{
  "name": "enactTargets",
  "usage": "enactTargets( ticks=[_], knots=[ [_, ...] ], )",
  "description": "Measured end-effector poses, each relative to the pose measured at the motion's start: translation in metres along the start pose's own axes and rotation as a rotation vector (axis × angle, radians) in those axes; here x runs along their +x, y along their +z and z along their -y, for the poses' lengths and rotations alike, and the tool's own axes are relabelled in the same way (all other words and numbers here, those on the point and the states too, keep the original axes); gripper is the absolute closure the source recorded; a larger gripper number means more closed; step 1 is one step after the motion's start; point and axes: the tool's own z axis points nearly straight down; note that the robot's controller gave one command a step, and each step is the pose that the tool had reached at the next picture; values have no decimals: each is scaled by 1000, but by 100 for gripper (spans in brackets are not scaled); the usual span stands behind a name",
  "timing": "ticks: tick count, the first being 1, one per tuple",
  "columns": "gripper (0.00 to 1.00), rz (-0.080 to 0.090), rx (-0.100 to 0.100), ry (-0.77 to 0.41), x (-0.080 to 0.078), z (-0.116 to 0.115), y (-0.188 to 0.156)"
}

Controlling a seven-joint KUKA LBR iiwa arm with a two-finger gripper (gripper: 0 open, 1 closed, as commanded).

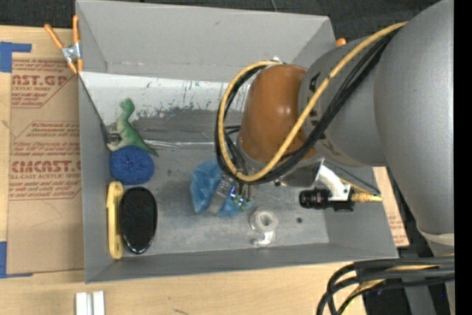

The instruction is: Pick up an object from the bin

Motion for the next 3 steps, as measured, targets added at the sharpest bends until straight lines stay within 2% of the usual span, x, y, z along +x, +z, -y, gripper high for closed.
enactTargets(
  ticks=[1, 2, 3],
  knots=[
    [100, 5, -3, -80, -9, 3, 38],
    [100, -5, 3, -64, -10, 3, 71],
    [100, 8, -5, -159, -59, -53, 87]
  ],
)
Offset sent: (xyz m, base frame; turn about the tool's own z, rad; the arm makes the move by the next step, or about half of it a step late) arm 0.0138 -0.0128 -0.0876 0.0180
